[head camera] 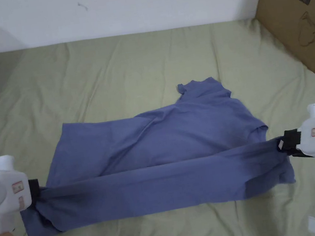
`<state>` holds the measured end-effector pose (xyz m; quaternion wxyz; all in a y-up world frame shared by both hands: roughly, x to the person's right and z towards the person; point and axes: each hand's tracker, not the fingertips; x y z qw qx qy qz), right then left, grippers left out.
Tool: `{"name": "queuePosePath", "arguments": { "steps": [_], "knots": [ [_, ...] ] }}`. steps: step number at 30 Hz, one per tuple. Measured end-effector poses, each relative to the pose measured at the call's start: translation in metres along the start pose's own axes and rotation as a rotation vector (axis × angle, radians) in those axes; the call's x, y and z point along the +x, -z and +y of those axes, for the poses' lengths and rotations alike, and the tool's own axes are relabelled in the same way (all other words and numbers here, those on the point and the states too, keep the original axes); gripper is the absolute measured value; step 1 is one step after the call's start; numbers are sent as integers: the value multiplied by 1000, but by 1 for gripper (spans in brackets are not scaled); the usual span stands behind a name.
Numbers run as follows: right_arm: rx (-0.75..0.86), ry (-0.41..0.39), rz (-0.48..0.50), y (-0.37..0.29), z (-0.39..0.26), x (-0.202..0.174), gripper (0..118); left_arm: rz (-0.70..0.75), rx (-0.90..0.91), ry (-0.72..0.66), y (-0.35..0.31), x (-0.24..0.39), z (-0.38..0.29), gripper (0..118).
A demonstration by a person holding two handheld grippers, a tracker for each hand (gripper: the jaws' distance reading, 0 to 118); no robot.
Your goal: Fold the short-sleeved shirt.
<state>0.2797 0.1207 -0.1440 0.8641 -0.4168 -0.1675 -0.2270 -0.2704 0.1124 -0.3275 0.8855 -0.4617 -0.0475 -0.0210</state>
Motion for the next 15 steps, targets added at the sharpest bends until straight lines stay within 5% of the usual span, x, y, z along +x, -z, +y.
{"name": "queuePosePath", "arguments": {
  "steps": [2, 4, 5, 6, 7, 13, 14, 15],
  "knots": [
    [-30, -79, -42, 21, 6, -10, 0, 26, -38, -19, 19, 8, 9, 14],
    [-71, -73, -39, 42, 8, -10, 8, 70, -61, 6, 35, 14, 12, 58],
    [-99, -75, -46, 49, 8, -10, 31, 102, -78, 38, 40, 17, 10, 81],
    [-102, -67, -55, 49, 6, -11, 72, 115, -83, 55, 41, 18, 8, 104],
    [-97, -70, -58, 49, 4, -8, 83, 110, -75, 47, 39, 16, 5, 110],
    [-35, -53, -6, 4, -21, 4, 80, -4, -34, 3, -9, -5, -24, 93],
    [-20, -61, -11, -7, -29, 3, 73, -19, -23, 1, -20, -8, -32, 74],
    [-10, -75, -33, -15, -38, 0, 46, -18, -26, -4, -28, -11, -40, 32]
  ]
}}
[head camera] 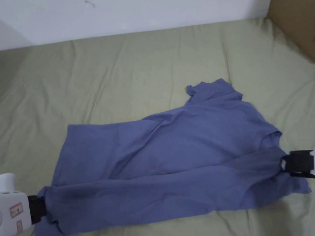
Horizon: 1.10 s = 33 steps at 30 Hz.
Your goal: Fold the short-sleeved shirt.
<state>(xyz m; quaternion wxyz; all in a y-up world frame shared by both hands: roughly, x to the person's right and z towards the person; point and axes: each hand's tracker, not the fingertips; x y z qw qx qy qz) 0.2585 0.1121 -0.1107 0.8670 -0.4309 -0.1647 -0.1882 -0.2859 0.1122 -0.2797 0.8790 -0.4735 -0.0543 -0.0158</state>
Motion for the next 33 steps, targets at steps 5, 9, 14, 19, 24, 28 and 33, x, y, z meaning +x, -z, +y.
{"name": "queuePosePath", "arguments": {
  "steps": [5, 9, 14, 19, 24, 28, 33],
  "knots": [
    [7, 13, -29, -12, -43, -7, 0, 15, -11, 40, -20, 5, -42, 0],
    [-20, 0, 3, -10, -61, -18, 0, 33, -24, 27, -11, 2, -45, 4],
    [-49, 9, 34, -8, -72, -23, 0, 22, -82, -65, 35, -11, -32, 93],
    [-74, 10, 4, -8, -77, -18, 0, -13, -175, -128, 71, -10, -33, 53],
    [-82, 17, -1, 1, -69, 9, 80, 17, -123, 14, 52, 2, -26, 3],
    [-79, 64, 36, 20, -43, 27, 99, -1, -142, 8, 43, 1, -21, 3],
    [-170, 28, -88, 78, -3, 38, 68, -29, -140, -63, 41, -6, -24, 3]
  ]
}}
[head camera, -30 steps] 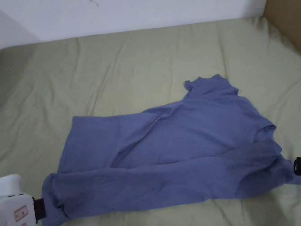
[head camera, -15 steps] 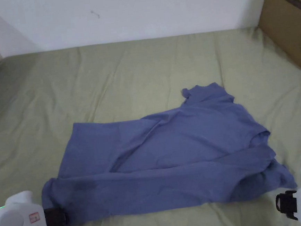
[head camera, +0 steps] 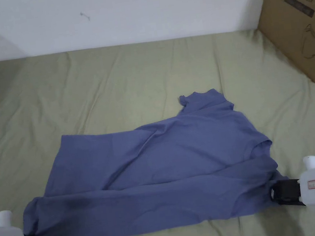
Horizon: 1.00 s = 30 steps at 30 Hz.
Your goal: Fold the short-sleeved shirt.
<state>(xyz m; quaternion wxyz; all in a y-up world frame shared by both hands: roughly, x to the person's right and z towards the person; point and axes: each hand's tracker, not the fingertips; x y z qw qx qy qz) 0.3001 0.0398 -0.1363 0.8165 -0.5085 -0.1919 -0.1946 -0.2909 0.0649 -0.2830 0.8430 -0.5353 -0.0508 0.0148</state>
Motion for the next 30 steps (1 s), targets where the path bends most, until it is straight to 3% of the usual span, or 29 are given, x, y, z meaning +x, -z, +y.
{"name": "queuePosePath", "arguments": {
  "steps": [1, 2, 3, 5, 6, 14, 18, 24, 28, 29, 30],
  "knots": [
    [10, -5, 33, 1, 2, -3, 35, 0, 0, -2, -1, -3, -1, 3],
    [9, -9, 84, 3, 2, -5, 12, 0, 2, -2, -3, -1, 0, 3],
    [-3, -11, 109, -3, -3, -15, 12, 4, 1, 6, -4, 1, 1, 3],
    [17, -131, 3, -5, -6, -29, 12, 10, 0, 27, -8, 0, 2, 3],
    [40, -154, -10, -7, -9, -31, 11, 9, 1, 33, -10, 0, 2, 3],
    [61, -17, 121, -57, -26, 6, 10, 10, 22, 129, -42, -7, -12, 3],
    [26, -63, 95, -83, -64, 11, 10, 66, 22, 199, -60, -16, -39, 3],
    [-76, -33, 106, -99, -137, 23, 10, 88, -36, 177, -67, -40, -87, 3],
    [-56, 3, 135, -98, -150, 26, 10, 82, -44, 180, -62, -43, -102, 5],
    [-50, 15, 134, -102, -148, 24, 16, 86, -40, 176, -63, -42, -101, 14],
    [-50, 21, 127, -107, -144, 21, 43, 109, -20, 163, -66, -40, -98, 33]
  ]
}}
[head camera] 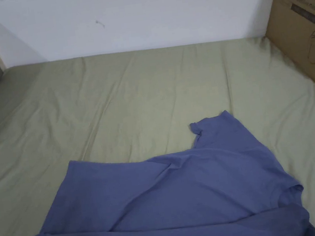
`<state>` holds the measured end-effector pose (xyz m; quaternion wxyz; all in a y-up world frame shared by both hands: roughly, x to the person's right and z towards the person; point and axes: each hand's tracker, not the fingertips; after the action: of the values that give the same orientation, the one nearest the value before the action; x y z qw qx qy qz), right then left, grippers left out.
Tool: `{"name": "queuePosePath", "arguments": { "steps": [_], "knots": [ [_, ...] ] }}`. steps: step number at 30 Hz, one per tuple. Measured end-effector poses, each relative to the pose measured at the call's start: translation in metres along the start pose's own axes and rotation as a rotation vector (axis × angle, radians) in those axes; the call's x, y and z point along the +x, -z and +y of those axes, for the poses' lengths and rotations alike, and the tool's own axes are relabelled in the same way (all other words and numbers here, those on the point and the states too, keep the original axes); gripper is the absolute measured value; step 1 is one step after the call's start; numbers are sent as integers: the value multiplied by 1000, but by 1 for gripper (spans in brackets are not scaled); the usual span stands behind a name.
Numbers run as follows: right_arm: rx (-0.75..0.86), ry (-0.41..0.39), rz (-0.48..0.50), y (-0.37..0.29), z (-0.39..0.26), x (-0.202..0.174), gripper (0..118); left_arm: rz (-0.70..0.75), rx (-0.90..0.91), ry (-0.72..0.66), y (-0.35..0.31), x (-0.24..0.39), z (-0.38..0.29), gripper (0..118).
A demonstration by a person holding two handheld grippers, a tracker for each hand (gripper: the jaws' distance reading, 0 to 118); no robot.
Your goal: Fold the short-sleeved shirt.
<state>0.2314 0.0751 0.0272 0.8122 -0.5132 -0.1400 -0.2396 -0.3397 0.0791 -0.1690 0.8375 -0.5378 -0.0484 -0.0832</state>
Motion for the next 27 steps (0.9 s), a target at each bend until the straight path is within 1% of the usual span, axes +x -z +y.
{"name": "queuePosePath", "arguments": {
  "steps": [1, 2, 3, 4, 6, 7, 8, 9, 10, 11, 12, 13, 14, 15, 16, 17, 18, 19, 21, 23, 25, 26, 27],
  "knots": [
    [15, -6, -24, -3, 4, -1, 73, 17, 25, -17, -3, 0, 3, 47],
    [42, -31, -30, -9, 8, -5, 86, 7, 46, -36, -8, -1, 8, 61],
    [76, -55, -22, -17, 12, -9, 86, -8, 70, -67, -9, -6, 14, 73],
    [83, -63, -27, -24, 16, -14, 86, -27, 91, -103, -14, -6, 21, 77],
    [128, -79, 0, -35, 29, -23, 83, -97, 137, -147, -24, -4, 34, 76],
    [153, -90, 15, -40, 35, -29, 75, -144, 154, -151, -31, 2, 40, 71],
    [174, -107, 19, -42, 39, -35, 59, -164, 172, -155, -34, 7, 45, 58],
    [182, -127, 5, -41, 46, -39, 24, -175, 188, -140, -35, 14, 50, 24],
    [194, -135, -18, -38, 50, -46, 0, -168, 190, -117, -32, 22, 55, 0],
    [204, -131, -29, -32, 52, -52, 0, -151, 184, -94, -29, 32, 58, 0],
    [187, -130, -7, -25, 54, -56, 0, -133, 179, -68, -22, 38, 61, 0],
    [142, -121, 48, -17, 57, -56, 0, -130, 159, -30, -16, 43, 65, 0],
    [118, -96, 87, -9, 57, -59, 0, -133, 136, -27, -9, 47, 69, 0],
    [126, -81, 78, -2, 55, -64, 0, -138, 133, -39, -2, 49, 69, 0],
    [103, -116, 65, 4, 57, -70, 0, -157, 126, -36, 2, 51, 70, 0],
    [113, -142, 20, 13, 62, -67, 0, -166, 118, -33, 5, 53, 73, 0],
    [122, -140, 9, 17, 68, -70, 0, -157, 118, -29, 9, 56, 76, 0],
    [116, -142, 24, 21, 76, -70, 0, -150, 119, -17, 8, 60, 76, 0],
    [125, -105, 65, 30, 100, -69, 0, -143, 111, -5, 15, 63, 84, 0],
    [140, -111, 65, 39, 129, -72, 0, -150, 104, -9, 20, 64, 91, 0],
    [184, -134, 54, 49, 160, -75, 0, -155, 95, -14, 26, 66, 99, 0],
    [188, -142, 52, 58, 180, -75, 1, -152, 97, -14, 29, 67, 104, 0],
    [180, -142, 50, 66, 199, -76, 16, -150, 100, -14, 29, 69, 106, 0]
  ]
}}
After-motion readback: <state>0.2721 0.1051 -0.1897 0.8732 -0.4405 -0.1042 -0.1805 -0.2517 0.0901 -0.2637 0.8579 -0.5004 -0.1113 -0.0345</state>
